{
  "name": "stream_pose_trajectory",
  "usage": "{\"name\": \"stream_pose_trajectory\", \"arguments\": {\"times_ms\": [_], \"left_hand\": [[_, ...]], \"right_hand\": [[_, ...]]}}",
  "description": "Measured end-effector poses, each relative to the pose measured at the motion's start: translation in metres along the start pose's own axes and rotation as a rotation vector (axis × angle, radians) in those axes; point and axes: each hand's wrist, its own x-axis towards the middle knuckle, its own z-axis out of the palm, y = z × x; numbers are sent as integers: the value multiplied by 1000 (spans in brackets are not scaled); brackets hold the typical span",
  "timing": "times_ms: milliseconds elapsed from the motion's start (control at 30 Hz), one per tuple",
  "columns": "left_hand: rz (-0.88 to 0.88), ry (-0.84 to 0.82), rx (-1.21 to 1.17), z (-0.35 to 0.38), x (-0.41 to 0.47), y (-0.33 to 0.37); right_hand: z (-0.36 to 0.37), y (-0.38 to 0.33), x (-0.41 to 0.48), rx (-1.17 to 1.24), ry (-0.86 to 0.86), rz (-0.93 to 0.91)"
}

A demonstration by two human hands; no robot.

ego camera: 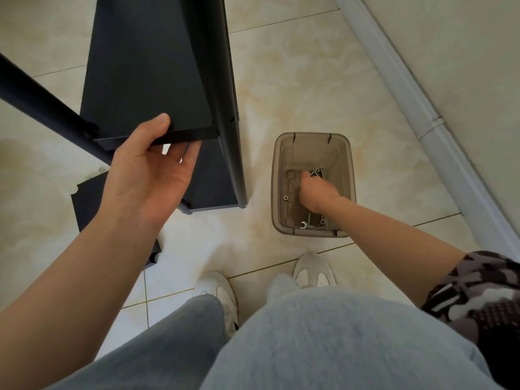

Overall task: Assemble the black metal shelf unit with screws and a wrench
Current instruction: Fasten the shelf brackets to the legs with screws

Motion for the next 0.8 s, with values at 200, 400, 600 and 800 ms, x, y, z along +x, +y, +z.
{"name": "stream_pose_trajectory", "arguments": {"times_ms": [200,400,600,800], "left_hand": [[-5,0,-7,1,0,0],[-8,-17,-14,0,1,-1],[-12,-12,-27,0,1,-1],[-8,4,-51,2,1,0]], "right_hand": [[-20,-19,-12,480,85,-30],[-57,-33,-51,918,124,1],[-98,-47,-101,1165,196,-122],[-132,-69,-133,1206,264,-300]]}}
